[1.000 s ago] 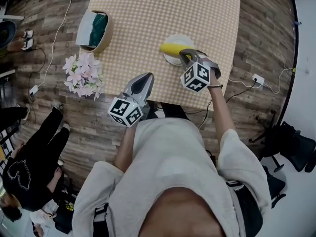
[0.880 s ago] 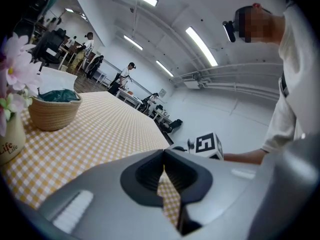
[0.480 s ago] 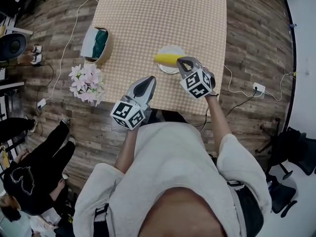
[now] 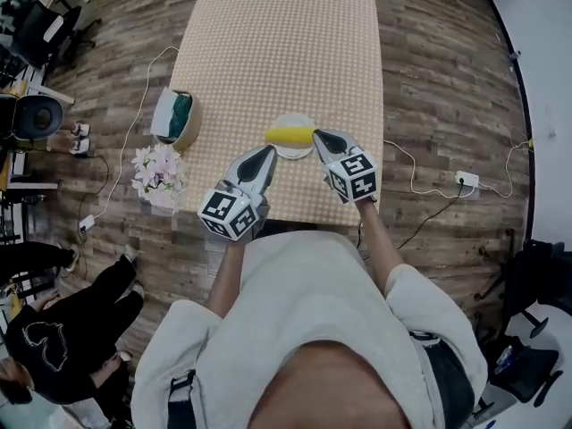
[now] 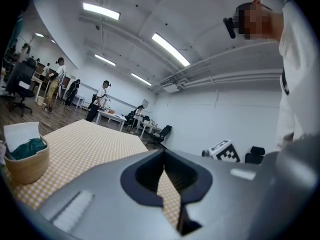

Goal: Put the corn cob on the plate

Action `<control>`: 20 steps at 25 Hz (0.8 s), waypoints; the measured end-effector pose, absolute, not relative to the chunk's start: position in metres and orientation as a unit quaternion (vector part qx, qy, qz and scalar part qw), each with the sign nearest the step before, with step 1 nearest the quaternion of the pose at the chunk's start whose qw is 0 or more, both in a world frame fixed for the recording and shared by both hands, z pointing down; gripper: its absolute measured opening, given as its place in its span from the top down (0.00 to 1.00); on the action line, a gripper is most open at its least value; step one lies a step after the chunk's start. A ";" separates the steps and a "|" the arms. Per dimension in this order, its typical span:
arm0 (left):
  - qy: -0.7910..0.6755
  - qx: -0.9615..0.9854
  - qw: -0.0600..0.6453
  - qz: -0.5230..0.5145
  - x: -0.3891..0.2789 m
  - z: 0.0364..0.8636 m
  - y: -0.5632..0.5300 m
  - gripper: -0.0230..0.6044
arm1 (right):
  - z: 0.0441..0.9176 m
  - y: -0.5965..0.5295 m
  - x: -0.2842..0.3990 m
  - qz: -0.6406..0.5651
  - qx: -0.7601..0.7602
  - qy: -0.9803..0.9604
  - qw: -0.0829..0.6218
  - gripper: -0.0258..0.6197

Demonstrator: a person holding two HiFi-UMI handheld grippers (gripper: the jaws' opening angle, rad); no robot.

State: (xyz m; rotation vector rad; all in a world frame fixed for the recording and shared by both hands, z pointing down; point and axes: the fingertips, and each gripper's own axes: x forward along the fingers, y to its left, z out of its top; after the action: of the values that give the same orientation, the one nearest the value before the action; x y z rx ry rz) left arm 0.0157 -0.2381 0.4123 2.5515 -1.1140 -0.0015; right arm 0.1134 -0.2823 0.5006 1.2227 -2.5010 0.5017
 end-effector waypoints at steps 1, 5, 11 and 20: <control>-0.396 0.902 0.175 0.001 0.018 0.412 -0.237 0.95 | 0.499 -0.280 0.118 0.185 0.430 -0.873 0.138 0.96; -0.400 0.901 0.166 0.008 0.021 0.412 -0.236 0.95 | 0.495 -0.275 0.132 0.216 0.440 -0.867 0.089 0.96; -0.398 0.902 0.167 0.021 0.024 0.415 -0.231 0.95 | 0.499 -0.255 0.140 0.234 0.444 -0.863 0.057 0.96; -0.397 0.897 0.191 0.022 0.002 0.433 -0.210 0.95 | 0.523 -0.231 0.121 0.215 0.455 -0.857 0.110 0.96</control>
State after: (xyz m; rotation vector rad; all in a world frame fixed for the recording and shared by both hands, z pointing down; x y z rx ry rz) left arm 0.0015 -0.2105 0.4335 2.5213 -1.1155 0.0617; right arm 0.1215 -0.2315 0.5225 1.3357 -2.5188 0.6330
